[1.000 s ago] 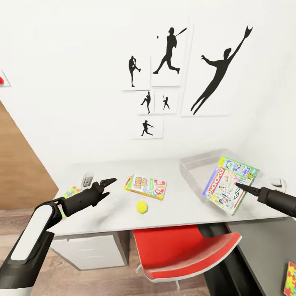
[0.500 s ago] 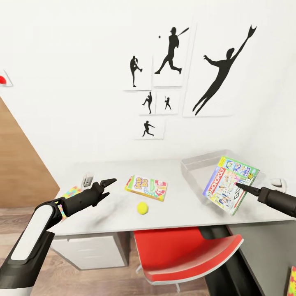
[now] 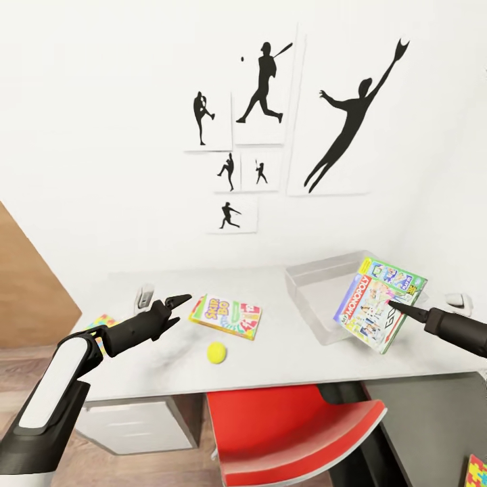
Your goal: Put all the toys in the child's room - the three board games (two on the bed and one on the table), the two jigsaw puzzles on the table, and the tennis ball on the table - inside the toy box on the table in the child's room.
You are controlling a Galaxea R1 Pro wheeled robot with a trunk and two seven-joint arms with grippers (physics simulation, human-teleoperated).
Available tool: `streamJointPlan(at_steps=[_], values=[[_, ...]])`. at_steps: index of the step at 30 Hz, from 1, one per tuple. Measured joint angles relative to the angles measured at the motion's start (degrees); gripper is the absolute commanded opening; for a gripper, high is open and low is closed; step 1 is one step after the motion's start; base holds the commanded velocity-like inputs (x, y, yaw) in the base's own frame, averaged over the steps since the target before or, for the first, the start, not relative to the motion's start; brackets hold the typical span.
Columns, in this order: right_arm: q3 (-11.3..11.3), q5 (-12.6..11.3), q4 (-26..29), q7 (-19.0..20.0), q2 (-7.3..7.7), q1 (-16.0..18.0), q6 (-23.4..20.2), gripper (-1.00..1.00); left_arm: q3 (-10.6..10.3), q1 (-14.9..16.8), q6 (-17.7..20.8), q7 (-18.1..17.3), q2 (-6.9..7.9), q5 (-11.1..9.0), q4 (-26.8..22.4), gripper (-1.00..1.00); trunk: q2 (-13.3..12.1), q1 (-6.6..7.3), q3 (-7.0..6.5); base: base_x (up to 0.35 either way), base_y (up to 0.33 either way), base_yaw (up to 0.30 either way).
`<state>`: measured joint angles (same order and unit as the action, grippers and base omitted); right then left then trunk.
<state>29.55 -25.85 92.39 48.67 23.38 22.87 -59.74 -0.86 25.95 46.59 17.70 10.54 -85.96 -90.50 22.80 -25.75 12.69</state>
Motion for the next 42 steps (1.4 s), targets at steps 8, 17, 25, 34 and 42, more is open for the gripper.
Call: streamJointPlan(at_steps=[8, 17, 25, 34, 42], values=[[0.0, 0.0, 0.0, 0.1, -0.02, -0.1, 0.0, -1.00, 0.1, 0.0, 0.0, 0.0, 0.05, -0.1, 0.0, 1.00, 0.0, 0.00, 0.00, 0.015, -0.020, -0.009], [-0.4, 0.0, 0.0, 0.1, -0.03, -0.2, 0.0, -1.00, 0.3, -0.1, -0.1, -0.1, 0.06, -0.1, 0.0, 1.00, 0.0, 0.02, 0.00, 0.135, -0.003, -0.001], [-0.4, 0.0, 0.0, 0.1, -0.01, -0.3, 0.0, -1.00, 0.3, -0.4, -0.1, -0.1, 0.07, -0.1, 0.0, 1.00, 0.0, 0.00, 0.00, 0.064, 0.000, 0.000], [-0.4, 0.0, 0.0, 0.1, -0.01, -0.3, 0.0, -1.00, 0.3, -0.4, -0.1, 0.0, 0.06, -0.1, 0.0, 1.00, 0.0, 0.00, 0.00, 0.012, 0.000, 0.000], [0.7, 0.3, 0.9, -0.2, -0.39, 0.1, -0.1, -1.00, 0.7, -1.3, -0.4, -1.0, 1.04, -0.5, -0.9, 1.00, 0.0, 0.00, 0.00, 0.005, 0.000, 0.000]])
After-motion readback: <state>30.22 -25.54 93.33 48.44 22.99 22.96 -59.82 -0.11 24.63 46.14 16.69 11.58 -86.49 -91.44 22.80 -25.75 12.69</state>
